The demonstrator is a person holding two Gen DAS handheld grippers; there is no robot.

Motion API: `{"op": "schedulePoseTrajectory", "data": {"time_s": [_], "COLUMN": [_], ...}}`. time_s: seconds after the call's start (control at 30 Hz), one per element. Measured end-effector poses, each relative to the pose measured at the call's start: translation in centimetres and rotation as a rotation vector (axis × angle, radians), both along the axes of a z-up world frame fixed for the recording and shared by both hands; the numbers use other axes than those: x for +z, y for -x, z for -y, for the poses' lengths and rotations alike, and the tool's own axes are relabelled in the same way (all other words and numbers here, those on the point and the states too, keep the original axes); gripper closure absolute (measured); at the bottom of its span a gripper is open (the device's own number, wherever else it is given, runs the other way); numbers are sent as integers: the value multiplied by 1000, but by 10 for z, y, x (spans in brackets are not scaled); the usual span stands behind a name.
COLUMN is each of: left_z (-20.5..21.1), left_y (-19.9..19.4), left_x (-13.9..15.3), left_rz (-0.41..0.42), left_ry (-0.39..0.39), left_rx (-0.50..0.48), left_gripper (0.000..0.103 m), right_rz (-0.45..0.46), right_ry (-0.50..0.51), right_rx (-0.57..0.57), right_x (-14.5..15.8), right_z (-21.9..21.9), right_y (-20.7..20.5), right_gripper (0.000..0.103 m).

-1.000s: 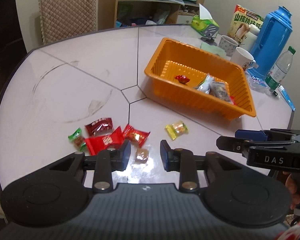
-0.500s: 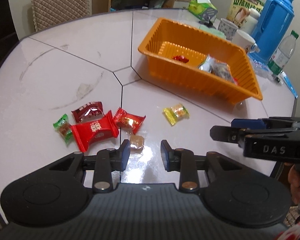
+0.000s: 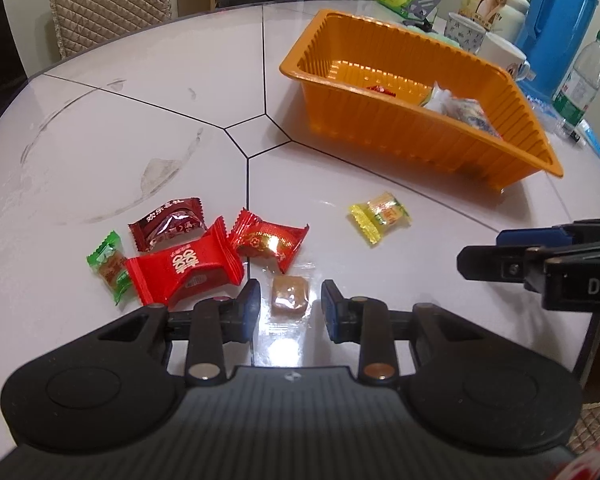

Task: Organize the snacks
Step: 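Grasp the small clear-wrapped brown candy with the left gripper, then grasp the yellow-green wrapped candy with the right gripper while the left holds the brown candy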

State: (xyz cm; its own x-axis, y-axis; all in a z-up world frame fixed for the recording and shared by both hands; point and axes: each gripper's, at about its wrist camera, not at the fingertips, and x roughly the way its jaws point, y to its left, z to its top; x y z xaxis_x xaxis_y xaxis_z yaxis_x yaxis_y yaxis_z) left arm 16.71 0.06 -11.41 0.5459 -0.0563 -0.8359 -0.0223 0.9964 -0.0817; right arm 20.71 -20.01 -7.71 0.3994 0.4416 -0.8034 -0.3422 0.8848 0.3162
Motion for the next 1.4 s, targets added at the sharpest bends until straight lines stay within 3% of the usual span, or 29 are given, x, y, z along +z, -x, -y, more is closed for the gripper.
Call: {"op": "schedulePoseTrajectory", "data": {"time_s": [0.23, 0.33, 0.7, 1.07, 1.4], "left_z": [4, 7, 9, -2, -14], "left_y": [-2, -1, 6, 4, -6], "left_x": [-4, -4, 2, 33, 40], "left_rz": [6, 7, 20, 91, 114], "left_ry": [-35, -54, -59, -39, -42], "left_rx": [-31, -47, -64, -24, 14], "left_gripper": [74, 83, 84, 84, 84], "right_rz": [-7, -7, 8, 64, 96], "right_ry": [4, 6, -1, -10, 32], "right_rx": [1, 5, 37, 114, 145], "right_x": [-3, -4, -4, -4, -20], "right_z": [-1, -2, -9, -25, -43], "right_y": [-3, -4, -8, -16, -33], "right_gripper": [48, 48, 48, 48, 48]}}
